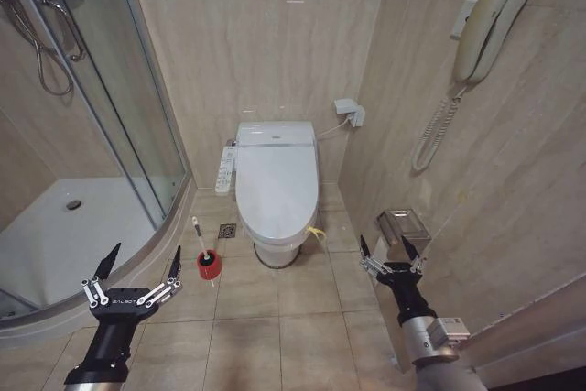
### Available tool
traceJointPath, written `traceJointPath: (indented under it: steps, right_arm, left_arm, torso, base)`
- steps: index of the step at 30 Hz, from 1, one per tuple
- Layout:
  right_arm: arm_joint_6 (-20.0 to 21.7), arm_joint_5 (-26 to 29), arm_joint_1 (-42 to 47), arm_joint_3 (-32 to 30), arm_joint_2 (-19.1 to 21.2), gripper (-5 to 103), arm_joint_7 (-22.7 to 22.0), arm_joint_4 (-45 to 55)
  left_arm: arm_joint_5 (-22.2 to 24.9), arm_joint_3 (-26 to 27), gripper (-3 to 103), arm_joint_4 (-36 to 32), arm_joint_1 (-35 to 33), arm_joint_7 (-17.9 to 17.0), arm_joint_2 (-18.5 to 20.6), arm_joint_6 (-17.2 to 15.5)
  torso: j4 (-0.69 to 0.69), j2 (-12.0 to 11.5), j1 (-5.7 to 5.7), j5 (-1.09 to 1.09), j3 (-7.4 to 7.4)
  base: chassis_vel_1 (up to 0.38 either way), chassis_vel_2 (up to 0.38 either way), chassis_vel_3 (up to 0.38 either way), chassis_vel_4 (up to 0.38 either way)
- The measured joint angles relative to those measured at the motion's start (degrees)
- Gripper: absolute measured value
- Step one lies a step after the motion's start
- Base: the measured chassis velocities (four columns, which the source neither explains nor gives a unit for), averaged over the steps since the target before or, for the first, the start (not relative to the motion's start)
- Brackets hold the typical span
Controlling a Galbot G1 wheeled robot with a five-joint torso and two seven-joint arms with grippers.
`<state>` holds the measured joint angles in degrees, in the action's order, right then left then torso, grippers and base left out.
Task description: Open the toilet lid, clean the toilet bowl with a toilet brush, close the toilet lid, and flush.
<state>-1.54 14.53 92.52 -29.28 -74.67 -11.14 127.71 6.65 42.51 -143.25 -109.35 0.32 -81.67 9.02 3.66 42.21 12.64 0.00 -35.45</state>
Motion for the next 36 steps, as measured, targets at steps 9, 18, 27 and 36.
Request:
traceJointPath:
  steps: [9,18,27,36]
  right_arm:
    - [0.46,0.62,-0.03,-0.12,0.30,100,0.00,0.06]
    - [1.14,0.97,-0.59,0.68,-0.41,100,-0.30,-0.50]
    - [0.76,-1.34,-5.15,7.20,-1.76,100,0.12,-8.87]
    - [0.53,-3.99,-12.23,12.11,-3.29,100,0.54,-18.01]
  left_arm:
    - [0.00,0.00,100,0.00,0.00,0.00,0.00,0.00]
    - [0.00,0.00,100,0.00,0.00,0.00,0.00,0.00]
    - [0.00,0.00,100,0.00,-0.01,0.00,0.00,0.00]
    - [0.00,0.00,100,0.00,0.00,0.00,0.00,0.00]
  torso:
    - [0.00,0.00,0.00,0.00,0.00]
    - [0.00,0.00,0.00,0.00,0.00]
    - [0.00,0.00,0.00,0.00,0.00]
    - [-0.01,0.00,0.00,0.00,0.00]
  base:
    - [0.000,0.000,0.000,0.000]
    - [0.000,0.000,0.000,0.000]
    - [0.000,0.000,0.000,0.000]
    - [0.000,0.000,0.000,0.000]
